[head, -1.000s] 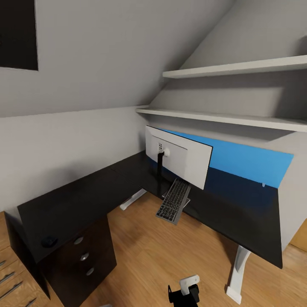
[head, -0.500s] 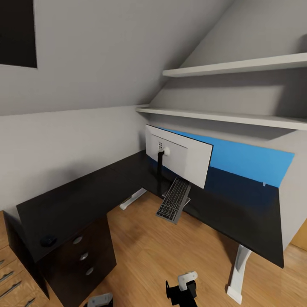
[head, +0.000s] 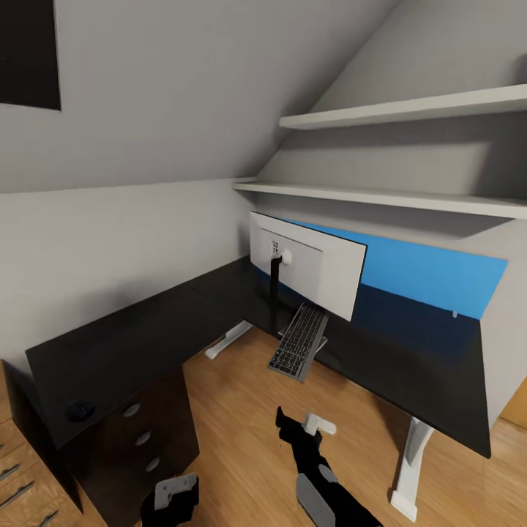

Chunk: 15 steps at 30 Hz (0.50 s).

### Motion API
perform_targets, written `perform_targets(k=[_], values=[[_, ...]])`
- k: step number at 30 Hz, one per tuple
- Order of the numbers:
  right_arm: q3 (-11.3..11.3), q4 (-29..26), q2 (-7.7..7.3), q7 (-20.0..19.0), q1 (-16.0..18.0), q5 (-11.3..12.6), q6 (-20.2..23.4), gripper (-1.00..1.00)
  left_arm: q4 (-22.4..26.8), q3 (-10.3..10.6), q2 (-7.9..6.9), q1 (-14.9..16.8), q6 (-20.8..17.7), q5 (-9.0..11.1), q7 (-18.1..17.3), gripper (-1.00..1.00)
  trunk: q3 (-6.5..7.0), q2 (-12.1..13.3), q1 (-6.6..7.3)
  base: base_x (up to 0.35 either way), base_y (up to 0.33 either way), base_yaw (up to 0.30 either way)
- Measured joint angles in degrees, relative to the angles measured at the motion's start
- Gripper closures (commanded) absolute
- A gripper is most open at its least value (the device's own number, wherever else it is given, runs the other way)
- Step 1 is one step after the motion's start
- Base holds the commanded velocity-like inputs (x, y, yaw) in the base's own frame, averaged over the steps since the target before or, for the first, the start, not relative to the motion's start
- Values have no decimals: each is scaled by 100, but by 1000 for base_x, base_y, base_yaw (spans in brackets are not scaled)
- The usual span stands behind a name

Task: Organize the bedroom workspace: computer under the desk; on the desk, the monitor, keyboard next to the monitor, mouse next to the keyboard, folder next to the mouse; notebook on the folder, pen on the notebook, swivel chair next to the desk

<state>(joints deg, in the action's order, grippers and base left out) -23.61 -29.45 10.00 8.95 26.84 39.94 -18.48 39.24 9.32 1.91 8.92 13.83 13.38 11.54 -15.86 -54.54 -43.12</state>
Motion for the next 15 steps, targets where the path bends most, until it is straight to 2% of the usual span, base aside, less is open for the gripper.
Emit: perform_targets(k=[1,2,4,5,6,8,9,13,14,15], values=[[42,-117,0,-39,0,192,87,-100,136,1,0,0,-110,2,1,-100,-18,-40,-22,0,0,0],[108,-325,0,-107,2,558,272,-100,444,5,-1,-2,-431,-3,3,-100,-36,-80,-44,0,0,0],[165,-533,0,-171,1,932,480,-100,855,8,-1,-29,-896,-3,3,-100,-72,-160,-88,0,0,0],[235,-729,-45,-237,1,1262,692,-100,1337,16,-1,-95,-1395,1,5,-100,-90,-201,-110,0,0,0],[309,-1024,-203,-350,0,1762,994,-100,2179,22,5,-229,-2240,2,4,-100,-107,-240,-132,0,0,0],[341,-1192,-356,-481,0,2091,1186,-100,2898,26,12,-307,-2859,-2,2,-100,-144,-321,-176,0,0,0],[361,-1295,-508,-633,1,2365,1339,-100,3471,30,23,-353,-3442,7,0,-100,-161,-361,-198,0,0,0],[372,-1406,-791,-924,0,2782,1547,-100,4390,52,75,-405,-4478,48,5,-100,-234,-522,-286,0,0,0],[374,-1432,-896,-1030,1,2914,1603,-100,4664,59,159,-419,-4796,65,9,-100,-252,-562,-308,0,0,0],[378,-1437,-1018,-1161,1,3055,1652,-100,4915,60,359,-433,-5072,87,12,-100,-270,-602,-330,0,0,0]])
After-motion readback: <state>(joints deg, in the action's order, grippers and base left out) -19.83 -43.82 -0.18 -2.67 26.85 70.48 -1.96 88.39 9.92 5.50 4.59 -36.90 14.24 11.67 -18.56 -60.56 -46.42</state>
